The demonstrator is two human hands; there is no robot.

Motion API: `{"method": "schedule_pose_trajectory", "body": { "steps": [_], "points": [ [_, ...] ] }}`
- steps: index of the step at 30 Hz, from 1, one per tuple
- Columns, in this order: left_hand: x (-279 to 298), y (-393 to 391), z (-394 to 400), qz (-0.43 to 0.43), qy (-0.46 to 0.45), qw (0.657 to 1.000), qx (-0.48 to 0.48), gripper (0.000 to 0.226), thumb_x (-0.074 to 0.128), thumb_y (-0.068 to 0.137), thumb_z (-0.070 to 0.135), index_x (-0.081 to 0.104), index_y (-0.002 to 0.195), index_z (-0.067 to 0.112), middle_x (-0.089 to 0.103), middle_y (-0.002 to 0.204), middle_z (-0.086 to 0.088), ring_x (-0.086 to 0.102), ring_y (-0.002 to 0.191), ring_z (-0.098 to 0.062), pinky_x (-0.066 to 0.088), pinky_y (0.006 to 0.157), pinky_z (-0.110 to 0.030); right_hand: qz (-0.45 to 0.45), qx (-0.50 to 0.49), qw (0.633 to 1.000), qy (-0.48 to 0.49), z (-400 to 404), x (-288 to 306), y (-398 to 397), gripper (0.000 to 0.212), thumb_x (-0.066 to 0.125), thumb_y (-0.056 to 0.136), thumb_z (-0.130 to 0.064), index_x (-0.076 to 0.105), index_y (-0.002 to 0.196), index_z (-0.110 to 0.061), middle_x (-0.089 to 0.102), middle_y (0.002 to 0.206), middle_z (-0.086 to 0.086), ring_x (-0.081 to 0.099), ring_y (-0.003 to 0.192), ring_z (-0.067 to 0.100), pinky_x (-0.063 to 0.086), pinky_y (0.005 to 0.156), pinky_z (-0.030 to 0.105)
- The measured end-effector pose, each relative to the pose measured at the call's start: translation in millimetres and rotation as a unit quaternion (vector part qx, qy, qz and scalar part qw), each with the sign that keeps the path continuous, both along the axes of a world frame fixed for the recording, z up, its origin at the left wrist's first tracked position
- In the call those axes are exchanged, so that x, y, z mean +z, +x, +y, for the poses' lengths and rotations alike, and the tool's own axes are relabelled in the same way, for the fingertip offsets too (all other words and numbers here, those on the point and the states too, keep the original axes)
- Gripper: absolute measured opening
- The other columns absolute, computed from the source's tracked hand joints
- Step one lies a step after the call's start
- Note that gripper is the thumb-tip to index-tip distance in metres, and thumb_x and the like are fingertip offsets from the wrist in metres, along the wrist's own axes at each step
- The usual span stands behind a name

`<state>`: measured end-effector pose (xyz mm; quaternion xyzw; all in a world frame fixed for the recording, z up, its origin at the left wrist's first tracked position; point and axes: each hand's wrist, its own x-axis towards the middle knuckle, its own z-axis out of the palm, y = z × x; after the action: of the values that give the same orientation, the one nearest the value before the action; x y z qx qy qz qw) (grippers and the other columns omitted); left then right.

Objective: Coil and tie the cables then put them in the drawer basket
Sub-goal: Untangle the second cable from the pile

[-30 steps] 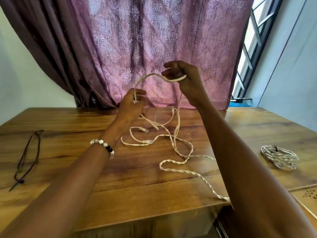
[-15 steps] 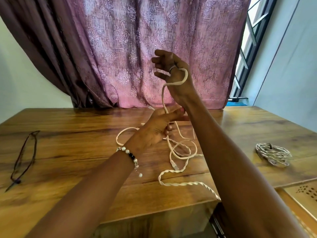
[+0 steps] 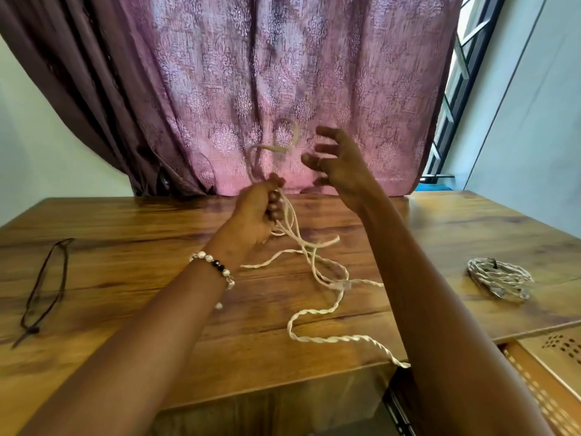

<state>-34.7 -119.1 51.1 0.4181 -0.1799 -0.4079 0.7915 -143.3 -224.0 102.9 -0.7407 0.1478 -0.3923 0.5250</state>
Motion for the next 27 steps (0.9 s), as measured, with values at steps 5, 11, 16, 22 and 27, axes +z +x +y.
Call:
{"method": "schedule_pose_trajectory", "body": {
  "steps": [5,11,16,22,27],
  "points": [
    [19,35,18,0.071,-0.118,0.987,0.08,0.036,0.042,0.099,0.022,0.048,0.066,0.013,0.027,0.036,0.008,0.027,0.033,-0.007,0.027,0.046,-0.021,0.374,-0.018,0.921,-0.109,7,-33,-19,0.04,0.065,0.088,-0.021,0.057,0.119,0.004,0.065,0.106,0.017,0.062,0.07,0.022,0.046,0.047,0.025],
    [32,75,49,0.157,-0.25,0.944,0.147,0.035,0.037,0.091,0.011,0.042,0.057,0.015,0.028,0.035,0.006,0.033,0.032,-0.009,0.032,0.043,-0.012,0.556,0.015,0.813,-0.173,12,-80,-12,0.031,0.059,0.09,-0.018,0.057,0.12,-0.013,0.062,0.09,0.009,0.053,0.058,0.017,0.042,0.047,0.022],
    [21,96,80,0.105,-0.199,0.972,0.073,0.023,0.043,0.064,0.019,0.039,0.041,0.017,0.022,0.038,0.004,0.028,0.034,-0.01,0.024,0.037,-0.015,0.529,-0.051,0.807,-0.256,-4,-102,2,0.039,0.077,0.075,-0.031,0.063,0.11,-0.019,0.063,0.111,0.005,0.058,0.095,0.024,0.05,0.081,0.035],
    [-7,113,98,0.07,-0.107,0.991,0.038,0.027,0.046,0.065,0.024,0.035,0.041,0.021,0.02,0.036,0.006,0.025,0.035,-0.008,0.021,0.034,-0.016,0.443,-0.215,0.843,-0.214,-30,-118,11,0.032,0.06,0.087,-0.019,0.058,0.113,-0.002,0.062,0.115,0.021,0.058,0.106,0.038,0.048,0.083,0.039],
    [-33,116,90,0.045,-0.042,0.998,-0.015,0.032,0.046,0.068,0.028,0.038,0.037,0.021,0.022,0.034,0.005,0.028,0.033,-0.008,0.023,0.031,-0.014,0.27,-0.32,0.905,-0.078,-55,-102,17,0.019,0.061,0.086,-0.005,0.055,0.103,-0.012,0.061,0.086,0.005,0.059,0.063,0.017,0.047,0.054,0.022]
  ]
}}
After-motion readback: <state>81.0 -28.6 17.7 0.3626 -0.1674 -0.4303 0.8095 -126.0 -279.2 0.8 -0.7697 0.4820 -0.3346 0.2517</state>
